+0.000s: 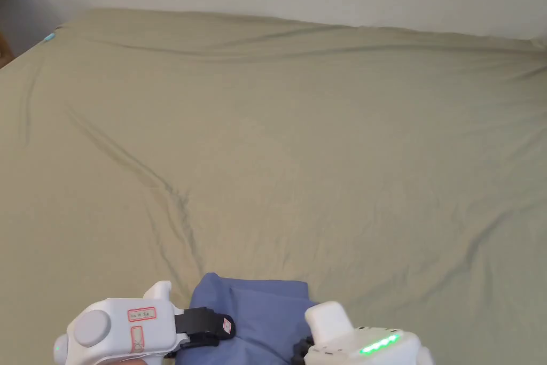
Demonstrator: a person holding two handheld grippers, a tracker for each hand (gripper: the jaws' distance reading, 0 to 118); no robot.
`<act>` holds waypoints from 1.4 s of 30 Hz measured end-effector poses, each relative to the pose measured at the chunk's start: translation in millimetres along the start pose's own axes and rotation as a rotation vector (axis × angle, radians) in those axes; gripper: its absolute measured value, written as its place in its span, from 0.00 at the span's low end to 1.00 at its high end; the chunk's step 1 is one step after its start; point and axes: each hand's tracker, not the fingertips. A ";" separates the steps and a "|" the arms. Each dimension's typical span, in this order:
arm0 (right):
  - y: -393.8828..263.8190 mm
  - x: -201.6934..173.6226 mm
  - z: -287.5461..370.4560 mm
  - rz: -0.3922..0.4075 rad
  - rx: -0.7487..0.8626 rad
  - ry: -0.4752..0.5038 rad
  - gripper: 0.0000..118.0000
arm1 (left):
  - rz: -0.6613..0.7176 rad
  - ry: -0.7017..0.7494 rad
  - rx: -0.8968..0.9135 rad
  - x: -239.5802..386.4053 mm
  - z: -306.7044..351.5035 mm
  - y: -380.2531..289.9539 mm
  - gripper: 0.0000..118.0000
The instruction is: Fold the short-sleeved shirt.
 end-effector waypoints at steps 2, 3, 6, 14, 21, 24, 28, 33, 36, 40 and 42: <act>9.7 13.8 30.8 -0.021 0.111 -0.059 0.01 | -0.108 0.130 0.014 20.7 3.2 -8.9 0.24; 15.0 21.3 46.2 -0.034 0.162 -0.107 0.01 | -0.153 0.229 0.028 31.9 3.5 -15.8 0.24; 32.6 39.5 92.2 -0.033 0.288 -0.246 0.01 | -0.340 0.358 0.053 44.8 2.7 -17.7 0.24; 60.4 25.1 177.1 0.076 0.509 -0.525 0.01 | -0.532 0.572 0.151 69.0 22.3 -32.3 0.24; 60.4 -12.8 187.3 0.111 0.588 -0.538 0.01 | -0.500 0.691 0.187 33.7 56.0 -18.6 0.24; 61.1 -25.3 181.3 0.122 0.595 -0.525 0.01 | -0.495 0.787 0.186 4.1 68.3 -15.6 0.24; 61.9 -41.0 172.4 0.124 0.598 -0.514 0.01 | -0.484 0.862 0.213 -33.5 95.0 -4.0 0.24; 63.3 -57.2 157.0 0.129 0.583 -0.508 0.01 | -0.451 0.966 0.238 -78.4 140.0 19.8 0.24; 66.2 -63.4 145.9 0.132 0.566 -0.510 0.01 | -0.451 1.081 0.259 -103.2 169.6 39.2 0.24; 72.0 -68.4 130.1 0.128 0.532 -0.517 0.01 | -0.420 1.162 0.296 -135.8 209.0 67.2 0.24; 75.2 -70.3 122.7 0.131 0.511 -0.521 0.01 | -0.428 1.227 0.299 -151.4 222.4 79.7 0.24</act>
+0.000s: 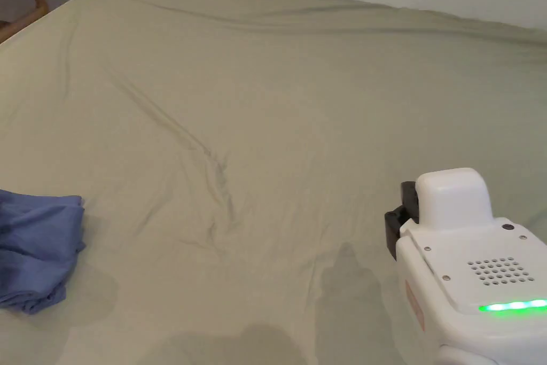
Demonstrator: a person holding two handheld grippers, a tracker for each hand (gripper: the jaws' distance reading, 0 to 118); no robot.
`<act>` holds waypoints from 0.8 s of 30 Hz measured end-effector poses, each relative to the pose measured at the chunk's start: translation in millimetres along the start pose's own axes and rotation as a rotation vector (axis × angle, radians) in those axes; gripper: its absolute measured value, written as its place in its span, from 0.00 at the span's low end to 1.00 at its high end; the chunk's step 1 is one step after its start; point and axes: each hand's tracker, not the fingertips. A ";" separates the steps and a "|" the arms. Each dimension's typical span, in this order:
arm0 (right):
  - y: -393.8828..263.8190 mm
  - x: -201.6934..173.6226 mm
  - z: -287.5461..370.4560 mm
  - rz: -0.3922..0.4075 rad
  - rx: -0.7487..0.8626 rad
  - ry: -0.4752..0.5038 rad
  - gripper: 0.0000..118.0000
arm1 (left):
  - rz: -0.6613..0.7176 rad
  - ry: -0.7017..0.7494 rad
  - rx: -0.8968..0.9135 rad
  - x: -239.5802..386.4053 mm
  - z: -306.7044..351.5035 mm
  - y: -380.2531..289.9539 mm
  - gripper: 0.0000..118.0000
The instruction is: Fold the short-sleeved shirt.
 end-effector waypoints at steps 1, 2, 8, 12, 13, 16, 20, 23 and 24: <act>0.2 -2.8 -3.9 0.005 -0.010 0.000 0.01 | -0.014 0.034 -0.007 -8.9 -7.9 1.7 0.24; 0.6 -5.3 -7.5 0.010 -0.018 0.001 0.01 | -0.012 0.063 -0.010 -20.3 -17.0 4.6 0.24; 2.6 -19.5 -21.2 0.034 -0.052 0.006 0.01 | -0.021 0.072 -0.070 -57.4 -53.2 8.8 0.24; 1.5 -22.9 -24.2 0.044 -0.068 0.033 0.01 | -0.064 0.018 -0.074 -63.4 -51.5 15.8 0.55; 1.4 -22.2 -23.8 0.046 -0.069 0.033 0.01 | -0.043 0.068 -0.027 -66.1 -43.7 21.7 0.90; 5.1 -16.8 -19.6 0.033 -0.064 0.032 0.01 | 0.066 0.070 0.096 -74.3 -8.4 40.7 0.97; 14.5 -3.1 -3.5 -0.004 -0.025 0.035 0.01 | 0.108 0.012 0.249 -69.3 62.9 72.7 0.97; 24.9 12.8 12.7 -0.017 0.026 0.024 0.01 | 0.183 -0.065 0.447 -54.1 138.6 92.0 0.97; 29.0 19.5 18.8 -0.024 0.044 0.017 0.01 | 0.210 -0.091 0.508 -47.8 163.4 96.5 0.97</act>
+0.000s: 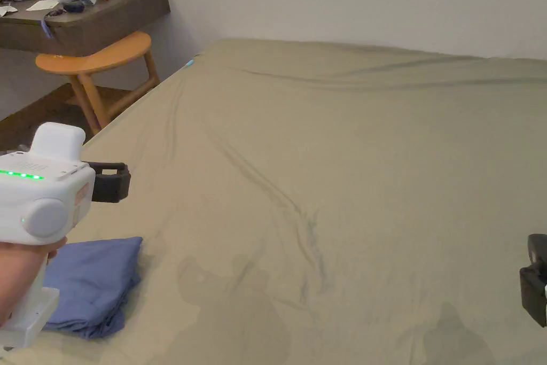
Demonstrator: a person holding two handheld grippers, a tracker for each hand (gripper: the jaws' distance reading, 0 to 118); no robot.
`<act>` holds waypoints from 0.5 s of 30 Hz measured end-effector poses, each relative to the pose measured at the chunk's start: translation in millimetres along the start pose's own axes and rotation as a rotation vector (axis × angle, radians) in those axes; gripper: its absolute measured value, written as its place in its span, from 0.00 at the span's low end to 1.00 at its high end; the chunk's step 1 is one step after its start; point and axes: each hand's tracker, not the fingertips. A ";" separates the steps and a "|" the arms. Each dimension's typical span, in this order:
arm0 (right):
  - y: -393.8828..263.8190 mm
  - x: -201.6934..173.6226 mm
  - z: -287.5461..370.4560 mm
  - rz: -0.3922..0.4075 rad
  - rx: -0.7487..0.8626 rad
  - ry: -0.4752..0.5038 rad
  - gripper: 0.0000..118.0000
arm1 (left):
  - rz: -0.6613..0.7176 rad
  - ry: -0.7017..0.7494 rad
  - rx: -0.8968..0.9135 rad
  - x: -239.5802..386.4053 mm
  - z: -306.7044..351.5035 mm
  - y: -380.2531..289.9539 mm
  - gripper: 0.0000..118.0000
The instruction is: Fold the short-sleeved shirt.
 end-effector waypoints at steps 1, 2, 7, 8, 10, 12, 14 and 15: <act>5.4 7.0 7.6 -0.008 0.027 -0.011 0.01 | 0.026 -0.053 0.069 12.6 24.1 14.8 0.97; 10.9 13.6 15.7 -0.017 0.057 -0.022 0.01 | 0.057 -0.084 0.133 25.0 45.1 25.2 0.97; 34.9 42.6 60.4 -0.056 0.190 -0.064 0.01 | 0.186 -0.162 0.325 98.4 136.6 53.2 0.97; 37.0 46.9 67.9 -0.060 0.208 -0.069 0.01 | 0.189 -0.131 0.342 116.6 151.3 53.0 0.97; 39.9 51.7 85.5 -0.063 0.242 -0.067 0.01 | 0.192 -0.196 0.390 147.4 176.4 48.8 0.89; 39.0 53.5 97.7 -0.041 0.267 -0.070 0.01 | 0.201 -0.271 0.404 173.8 198.5 44.9 0.72; 36.9 54.6 108.8 -0.008 0.292 -0.095 0.01 | 0.199 -0.319 0.418 199.8 216.5 40.8 0.45; 35.5 55.7 113.0 0.001 0.297 -0.098 0.01 | 0.185 -0.342 0.426 210.3 224.2 39.0 0.33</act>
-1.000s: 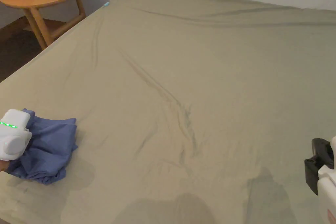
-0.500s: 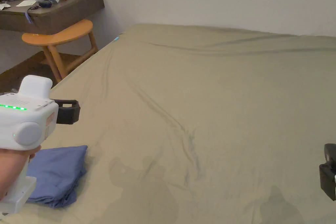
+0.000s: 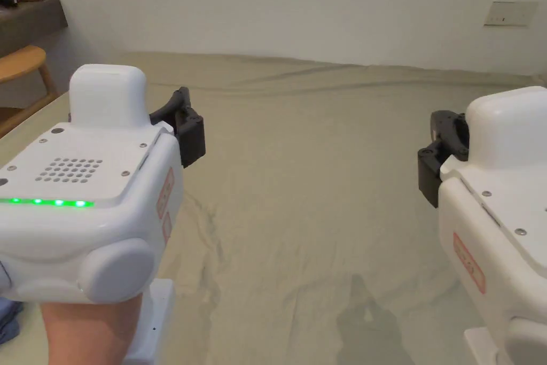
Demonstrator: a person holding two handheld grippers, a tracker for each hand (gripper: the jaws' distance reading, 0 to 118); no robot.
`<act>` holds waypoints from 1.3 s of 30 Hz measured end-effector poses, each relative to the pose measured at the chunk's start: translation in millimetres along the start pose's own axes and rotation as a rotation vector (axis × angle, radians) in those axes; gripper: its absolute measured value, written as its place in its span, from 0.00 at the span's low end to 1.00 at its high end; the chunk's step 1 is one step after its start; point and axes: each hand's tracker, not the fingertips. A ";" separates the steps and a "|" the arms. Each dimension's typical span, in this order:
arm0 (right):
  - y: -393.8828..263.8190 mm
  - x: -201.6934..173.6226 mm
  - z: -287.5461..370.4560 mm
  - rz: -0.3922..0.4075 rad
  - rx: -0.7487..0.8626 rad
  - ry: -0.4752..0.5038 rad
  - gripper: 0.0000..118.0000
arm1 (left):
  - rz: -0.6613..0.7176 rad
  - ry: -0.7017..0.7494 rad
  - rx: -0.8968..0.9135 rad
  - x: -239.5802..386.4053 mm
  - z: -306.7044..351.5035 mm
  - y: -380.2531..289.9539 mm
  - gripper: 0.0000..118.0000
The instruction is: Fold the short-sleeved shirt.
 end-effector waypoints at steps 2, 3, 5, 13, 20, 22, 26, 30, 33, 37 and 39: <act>-3.8 3.7 5.8 0.004 0.009 -0.003 0.01 | -0.012 -0.034 0.002 25.1 9.4 -4.1 0.00; -5.6 5.5 8.3 0.007 0.011 -0.004 0.01 | -0.019 -0.043 -0.001 38.0 12.7 -5.4 0.00; -11.7 7.8 11.5 0.013 0.014 -0.017 0.01 | -0.046 -0.066 0.004 58.5 20.7 -13.9 0.00; -39.9 11.3 21.0 0.015 -0.015 -0.019 0.01 | -0.111 -0.059 0.052 89.0 34.6 -32.1 0.00; -49.5 0.7 20.6 0.011 -0.018 -0.048 0.01 | -0.180 -0.025 0.098 89.1 43.4 -34.3 0.00; -51.6 -2.2 19.2 0.017 -0.016 -0.045 0.01 | -0.165 -0.030 0.080 85.5 40.8 -36.3 0.00; -51.6 -2.2 17.9 -0.002 -0.019 -0.040 0.01 | -0.165 -0.011 0.080 80.3 40.9 -36.8 0.00; -50.6 -0.7 19.1 -0.013 -0.004 -0.047 0.01 | -0.115 -0.034 0.077 76.4 42.3 -34.8 0.00; -49.5 -0.2 20.7 -0.016 0.012 -0.057 0.01 | -0.124 -0.043 0.080 77.3 41.6 -34.8 0.00; -49.8 -4.5 24.5 0.030 0.039 -0.097 0.01 | -0.119 -0.064 0.056 77.9 39.2 -34.7 0.00; -49.9 -4.0 24.4 0.027 0.039 -0.093 0.01 | -0.112 -0.063 0.052 78.3 39.9 -35.1 0.00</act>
